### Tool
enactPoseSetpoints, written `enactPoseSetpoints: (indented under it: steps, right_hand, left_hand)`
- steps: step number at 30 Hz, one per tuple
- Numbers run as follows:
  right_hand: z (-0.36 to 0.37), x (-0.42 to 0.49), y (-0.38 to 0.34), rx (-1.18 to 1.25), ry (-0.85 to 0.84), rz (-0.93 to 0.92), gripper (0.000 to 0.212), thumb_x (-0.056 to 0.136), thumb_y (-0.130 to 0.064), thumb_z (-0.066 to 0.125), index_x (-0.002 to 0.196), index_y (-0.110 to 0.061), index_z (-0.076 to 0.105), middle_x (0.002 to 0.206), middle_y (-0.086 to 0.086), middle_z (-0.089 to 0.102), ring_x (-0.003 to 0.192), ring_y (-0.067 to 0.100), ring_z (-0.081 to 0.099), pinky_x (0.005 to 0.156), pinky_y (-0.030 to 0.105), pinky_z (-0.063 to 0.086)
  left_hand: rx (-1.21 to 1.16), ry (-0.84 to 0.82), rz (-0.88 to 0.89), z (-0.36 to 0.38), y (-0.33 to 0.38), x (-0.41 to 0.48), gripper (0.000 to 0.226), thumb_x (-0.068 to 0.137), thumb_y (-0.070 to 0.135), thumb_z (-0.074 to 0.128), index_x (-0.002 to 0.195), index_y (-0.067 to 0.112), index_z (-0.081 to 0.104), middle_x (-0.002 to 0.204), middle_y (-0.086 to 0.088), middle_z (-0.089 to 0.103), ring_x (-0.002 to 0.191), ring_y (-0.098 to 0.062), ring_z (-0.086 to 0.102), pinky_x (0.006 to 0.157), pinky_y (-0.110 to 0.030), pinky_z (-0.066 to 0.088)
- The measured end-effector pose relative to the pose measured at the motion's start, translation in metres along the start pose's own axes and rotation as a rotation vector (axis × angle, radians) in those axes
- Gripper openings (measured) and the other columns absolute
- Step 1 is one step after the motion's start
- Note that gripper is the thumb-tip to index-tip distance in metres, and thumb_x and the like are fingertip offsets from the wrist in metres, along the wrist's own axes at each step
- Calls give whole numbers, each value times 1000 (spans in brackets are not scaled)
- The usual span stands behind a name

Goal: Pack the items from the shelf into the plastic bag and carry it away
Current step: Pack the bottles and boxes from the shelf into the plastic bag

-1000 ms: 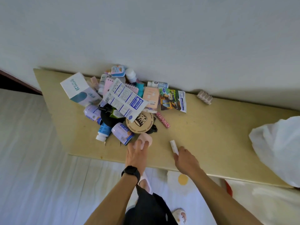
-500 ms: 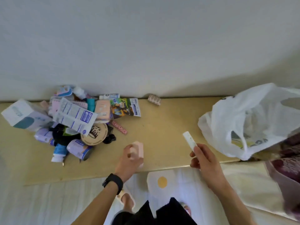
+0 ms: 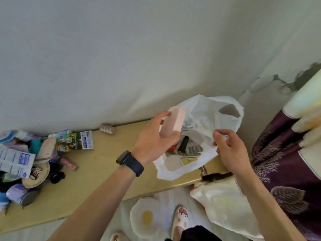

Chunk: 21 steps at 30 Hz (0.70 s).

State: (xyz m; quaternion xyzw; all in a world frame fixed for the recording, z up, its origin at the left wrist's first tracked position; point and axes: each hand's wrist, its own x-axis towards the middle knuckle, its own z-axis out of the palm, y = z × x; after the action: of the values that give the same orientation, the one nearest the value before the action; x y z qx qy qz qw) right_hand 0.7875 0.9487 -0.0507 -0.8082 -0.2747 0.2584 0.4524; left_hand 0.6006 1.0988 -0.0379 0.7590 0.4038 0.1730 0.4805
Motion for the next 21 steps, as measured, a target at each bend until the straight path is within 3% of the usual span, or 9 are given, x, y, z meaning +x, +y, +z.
enactPoseSetpoints:
  steps: [2,4,7,10,14,17,21]
  right_hand:
    - [-10,33,11,-176,-86,-48,18,96,-45,55,108,-33,60,87,-13,67,75,4,61,62,22,44]
    - [-6,65,25,-400,-189,-114,23,97,-44,54,115,-30,59,94,-9,67,83,12,63,68,26,49]
    - [17,106,53,-806,-352,-167,28,96,-44,49,119,-31,60,107,-1,70,100,23,64,82,36,53]
    - [40,123,79,-973,-553,-133,28,96,-40,42,117,-33,59,102,0,64,96,24,60,77,36,52]
    - [44,127,89,-998,-664,-134,37,94,-24,44,126,-37,54,115,3,65,103,26,59,80,37,52]
    - [37,124,83,-963,-617,-134,46,89,-20,49,131,-38,53,125,0,59,113,26,54,90,41,51]
    - [28,116,74,-742,-499,-138,34,98,-23,47,130,-31,55,134,0,57,117,23,55,97,36,46]
  left_hand:
    - [562,-160,118,26,11,22,60,83,56,56,136,39,35,127,3,48,84,-22,56,64,-30,45]
    - [1016,-326,243,54,8,41,56,86,53,51,136,30,41,126,-7,49,91,-29,54,68,-33,42]
    - [1327,-519,251,95,-18,60,48,94,33,48,140,20,42,131,-16,50,114,-35,50,90,-42,41]
    - [1396,-553,120,117,-39,68,44,99,25,42,142,20,43,139,-16,47,121,-36,47,101,-47,39]
    - [1334,-489,205,117,-48,65,32,97,21,49,128,21,55,132,-7,52,120,-32,48,100,-44,37]
    - [1261,-366,218,99,-45,66,29,93,21,50,122,20,58,134,-6,51,126,-27,42,105,-43,31]
    - [1224,-228,255,64,-45,60,45,92,20,51,137,24,50,161,-6,18,147,-27,14,120,-49,12]
